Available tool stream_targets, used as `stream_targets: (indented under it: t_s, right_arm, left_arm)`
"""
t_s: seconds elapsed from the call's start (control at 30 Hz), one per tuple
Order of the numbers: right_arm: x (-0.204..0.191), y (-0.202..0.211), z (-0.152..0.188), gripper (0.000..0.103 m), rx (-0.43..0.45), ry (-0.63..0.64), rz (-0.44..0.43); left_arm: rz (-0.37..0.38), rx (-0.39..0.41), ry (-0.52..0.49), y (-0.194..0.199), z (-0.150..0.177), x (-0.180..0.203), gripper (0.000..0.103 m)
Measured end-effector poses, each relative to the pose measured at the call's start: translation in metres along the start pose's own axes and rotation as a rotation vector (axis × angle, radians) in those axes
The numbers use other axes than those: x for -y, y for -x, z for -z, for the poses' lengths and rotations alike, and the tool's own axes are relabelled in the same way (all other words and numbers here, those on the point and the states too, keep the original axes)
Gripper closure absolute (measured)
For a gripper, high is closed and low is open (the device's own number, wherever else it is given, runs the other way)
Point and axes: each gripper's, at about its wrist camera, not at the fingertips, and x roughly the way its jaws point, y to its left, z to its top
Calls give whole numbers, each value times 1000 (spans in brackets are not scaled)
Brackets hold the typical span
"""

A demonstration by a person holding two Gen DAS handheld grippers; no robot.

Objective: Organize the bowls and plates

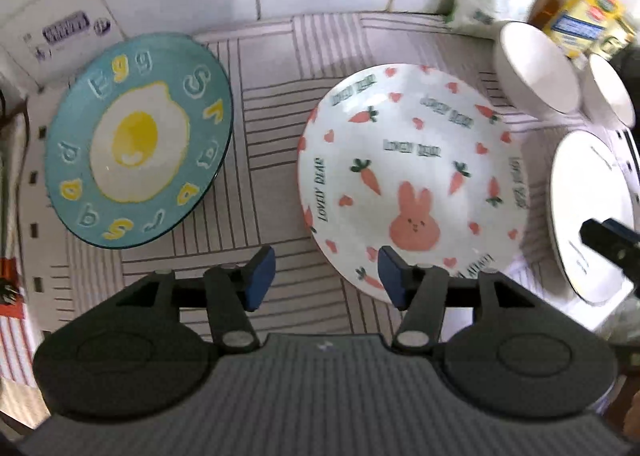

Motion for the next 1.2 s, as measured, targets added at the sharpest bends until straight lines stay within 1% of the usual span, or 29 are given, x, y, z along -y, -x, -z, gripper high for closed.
stream_targets:
  t_s: [0.07,0.13,0.23,0.27,0.4,0.53,0.67,0.77,0.83,0.93,1.0,1.07,1.2]
  right_arm:
    - [4,18,2,43,33,8,8]
    - [9,40,6,42,74,6,-1]
    - [9,64,12,40,126,22,6]
    - [9,72,15,38,140,30,17]
    - [13,99,29,38,185,40,80]
    - [21,120,44,38,215,57,143]
    - [33,135,54,37,242,70,160]
    - [45,139,61,33,271,101,148]
    - [54,139,65,33,298,123,151]
    - [70,137,66,33,323,131,155]
    - [85,134,64,33,328,124,127]
    - [100,128,60,33,317,108,95]
    - [127,104,54,33,255,71,55]
  left_arm:
    - [-6,8,-35,13,3,8,40]
    - [-10,16,-81,28,7,19,38]
    - [-2,35,-141,46,12,33,32]
    - [1,45,-159,51,14,39,30]
    - [19,88,-225,72,20,60,19]
    - [43,109,-267,83,26,80,15]
    - [63,125,-297,86,30,105,13]
    - [78,148,-322,83,33,125,12]
    - [86,165,-337,79,34,140,12]
    - [99,176,-332,74,35,161,12]
    - [118,188,-321,71,36,173,11]
    - [120,198,-315,65,38,183,11]
    - [101,200,-310,43,36,198,11]
